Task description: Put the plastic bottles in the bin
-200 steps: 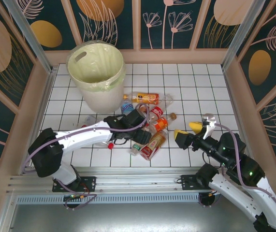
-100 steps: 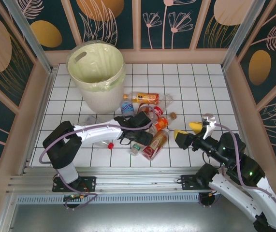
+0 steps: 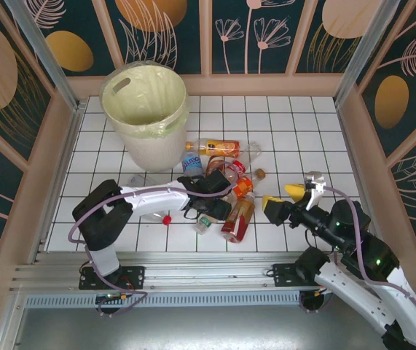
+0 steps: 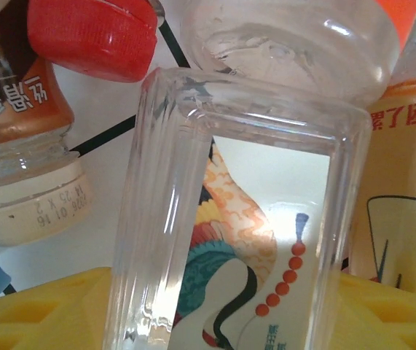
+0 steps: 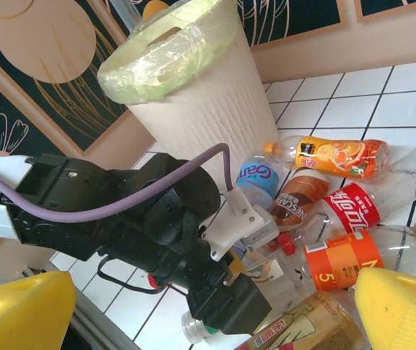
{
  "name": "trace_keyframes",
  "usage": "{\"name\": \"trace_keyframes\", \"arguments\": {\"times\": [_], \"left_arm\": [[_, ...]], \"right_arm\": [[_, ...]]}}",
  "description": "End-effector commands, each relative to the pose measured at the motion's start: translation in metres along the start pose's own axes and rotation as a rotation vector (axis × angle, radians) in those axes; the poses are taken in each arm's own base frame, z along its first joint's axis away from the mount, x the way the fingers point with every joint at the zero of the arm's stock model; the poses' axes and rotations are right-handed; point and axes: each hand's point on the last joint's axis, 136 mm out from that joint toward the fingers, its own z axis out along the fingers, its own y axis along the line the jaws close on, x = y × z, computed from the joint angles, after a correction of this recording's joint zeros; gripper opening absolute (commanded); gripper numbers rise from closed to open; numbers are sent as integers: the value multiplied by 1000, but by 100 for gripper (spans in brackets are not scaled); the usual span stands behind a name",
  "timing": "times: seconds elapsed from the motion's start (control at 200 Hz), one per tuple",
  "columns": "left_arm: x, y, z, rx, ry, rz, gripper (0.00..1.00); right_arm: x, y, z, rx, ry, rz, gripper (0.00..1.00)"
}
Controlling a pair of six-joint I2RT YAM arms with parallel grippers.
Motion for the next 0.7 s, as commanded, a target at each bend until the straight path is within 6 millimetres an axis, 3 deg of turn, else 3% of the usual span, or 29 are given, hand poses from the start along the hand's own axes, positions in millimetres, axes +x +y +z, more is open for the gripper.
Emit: {"name": "trace_keyframes", "arguments": {"times": [0.0,0.13,0.28,0.305,0.55,0.696], "left_arm": [[9,9,1,-42,25,-5,63],[0,8,-10,-45,-9,-6,56],[-13,7,-29,-53,-62,-7,56],[-20,3,-42,-38,-95,-8,56],[-44,-18,-85,82,-225,-31,56],[-74,-33,-116,171,-332,-44,56]], "right_arm": [[3,-1,1,-2,5,6,99],[3,-1,1,-3,5,6,99],[4,0,2,-11,4,6,99],[4,0,2,-13,4,7,99],[-1,10,1,-67,-22,1,99],[-9,23,-4,-137,-67,-25,99]]}}
